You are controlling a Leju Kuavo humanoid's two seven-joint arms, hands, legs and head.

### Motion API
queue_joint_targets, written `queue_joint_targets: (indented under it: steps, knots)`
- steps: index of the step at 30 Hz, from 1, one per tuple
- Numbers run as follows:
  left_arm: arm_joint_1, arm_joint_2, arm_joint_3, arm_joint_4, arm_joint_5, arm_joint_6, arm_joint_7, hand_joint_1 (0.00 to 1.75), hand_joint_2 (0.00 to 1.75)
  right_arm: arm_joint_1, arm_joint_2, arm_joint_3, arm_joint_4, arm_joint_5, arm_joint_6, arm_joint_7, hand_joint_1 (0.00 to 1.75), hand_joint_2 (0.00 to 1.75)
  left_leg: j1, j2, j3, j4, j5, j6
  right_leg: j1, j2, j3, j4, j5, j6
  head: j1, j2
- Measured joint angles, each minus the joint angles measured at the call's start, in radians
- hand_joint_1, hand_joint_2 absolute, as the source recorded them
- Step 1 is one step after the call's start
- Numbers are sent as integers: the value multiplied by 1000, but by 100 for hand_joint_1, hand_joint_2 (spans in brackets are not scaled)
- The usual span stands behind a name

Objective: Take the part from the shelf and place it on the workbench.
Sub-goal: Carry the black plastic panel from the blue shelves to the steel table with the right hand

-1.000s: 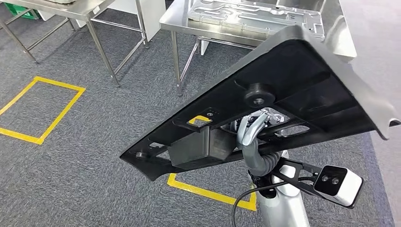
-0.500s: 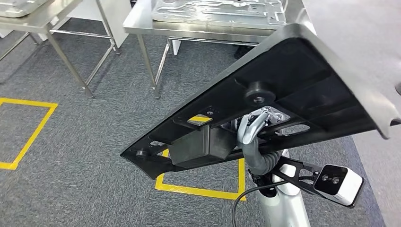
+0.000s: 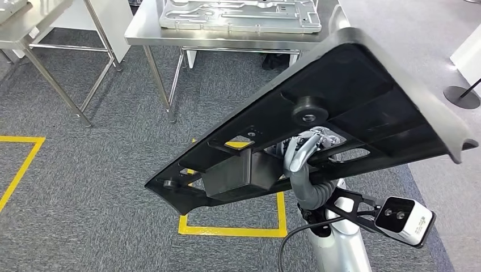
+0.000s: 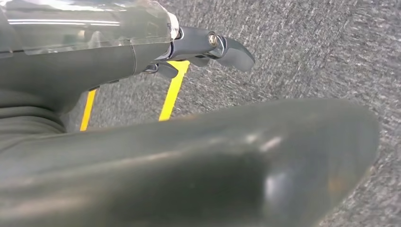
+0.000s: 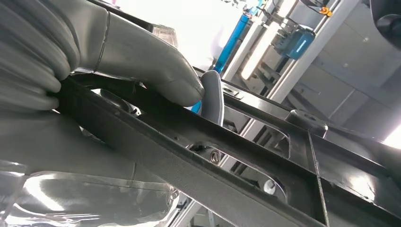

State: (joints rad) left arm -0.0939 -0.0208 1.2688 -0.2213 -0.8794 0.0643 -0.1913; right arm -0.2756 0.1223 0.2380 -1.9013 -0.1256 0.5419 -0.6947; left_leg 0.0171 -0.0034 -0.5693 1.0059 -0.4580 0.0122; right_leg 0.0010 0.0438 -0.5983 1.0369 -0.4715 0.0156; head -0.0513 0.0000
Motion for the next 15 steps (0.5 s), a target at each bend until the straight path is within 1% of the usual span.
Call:
queue_joint_targets:
  steps: [1, 2, 3, 4, 5, 6, 7, 8, 9, 10, 11, 12, 14, 15]
  knots:
    - [0, 0, 0, 0, 0, -1, 0, 0, 0, 0, 0, 0, -2, -1, 1, 0, 171, 175, 2, 3, 1, -3, 2, 5, -1, -11, -19, 41, -25, 5, 0, 0]
    - [0, 0, 0, 0, 0, -2, 1, 0, 0, 2, -1, 0, -3, -2, 2, 0, 171, 175, 1, 5, 2, -3, 1, 7, -3, -23, -48, 103, -57, 10, 0, 0]
    - [1, 1, 0, 0, 0, -3, 1, 0, 0, 4, -1, 0, -3, -2, 3, 0, 171, 175, 1, 8, 1, -3, 1, 10, -6, -29, -83, 175, -88, 14, 0, 0]
    - [2, 1, 0, 0, 0, -3, 1, 0, 0, 6, -1, 0, -3, -2, 4, 0, 171, 175, 0, 11, 1, -3, 0, 10, -8, -33, -115, 235, -108, 17, 0, 0]
    - [2, 2, 0, 0, 0, -4, 1, 0, 0, 9, -2, -1, -3, -3, 5, 0, 171, 175, 0, 13, 1, -3, 0, 11, -10, -34, -131, 264, -108, 18, 0, 0]
    - [2, 2, 0, 0, 0, -6, 1, 0, 0, 10, -2, -1, -3, -3, 6, 0, 171, 175, 0, 14, 3, -3, -1, 10, -11, -36, -127, 251, -90, 18, 0, 0]
    - [2, 2, 0, 0, 0, -8, 1, 0, 0, 11, -2, -1, -3, -3, 7, 0, 171, 175, 0, 15, 5, -3, -2, 8, -12, -38, -102, 199, -56, 15, 0, 0]
    - [1, 2, 0, 0, 0, -11, 1, 0, 0, 11, -2, -1, -3, -3, 8, 0, 171, 175, 0, 15, 8, -3, -4, 6, -12, -42, -65, 124, -18, 10, 0, 0]
    - [1, 1, 0, 0, 0, -13, 1, 0, 0, 10, -2, -1, -4, -3, 9, 0, 171, 175, -2, 15, 10, -2, -7, 2, -9, -47, -30, 54, 7, 5, 0, 0]
    - [1, 1, 0, 0, 0, -14, 1, 0, 0, 9, -2, -1, -4, -3, 10, 0, 171, 175, -3, 16, 10, -1, -9, -2, -5, -52, -6, 3, 23, -1, 0, 0]
    - [1, 1, 0, 0, 0, -15, 0, 0, 0, 9, -2, -2, -5, -3, 11, 0, 171, 175, -4, 17, 11, -1, -11, -7, -1, -55, 6, -23, 26, -6, 0, 0]
    - [1, 1, 0, 0, 0, -16, 0, 0, 0, 9, -2, -2, -5, -3, 11, 0, 171, 175, -5, 18, 11, -2, -12, -14, 2, -54, 6, -29, 23, -10, 0, 0]
    - [0, 3, 0, 0, 0, -16, 0, 0, 0, 9, -2, -2, -6, -3, 11, 0, 171, 175, -4, 21, 15, -2, -17, -26, -1, -48, 10, -36, 24, -19, 0, 0]
    - [0, 4, 0, 0, 0, -16, -1, 0, 0, 9, -2, -3, -7, -3, 11, 0, 171, 175, -3, 20, 11, 12, -27, -30, -4, -46, 16, -42, 25, -26, 0, 0]
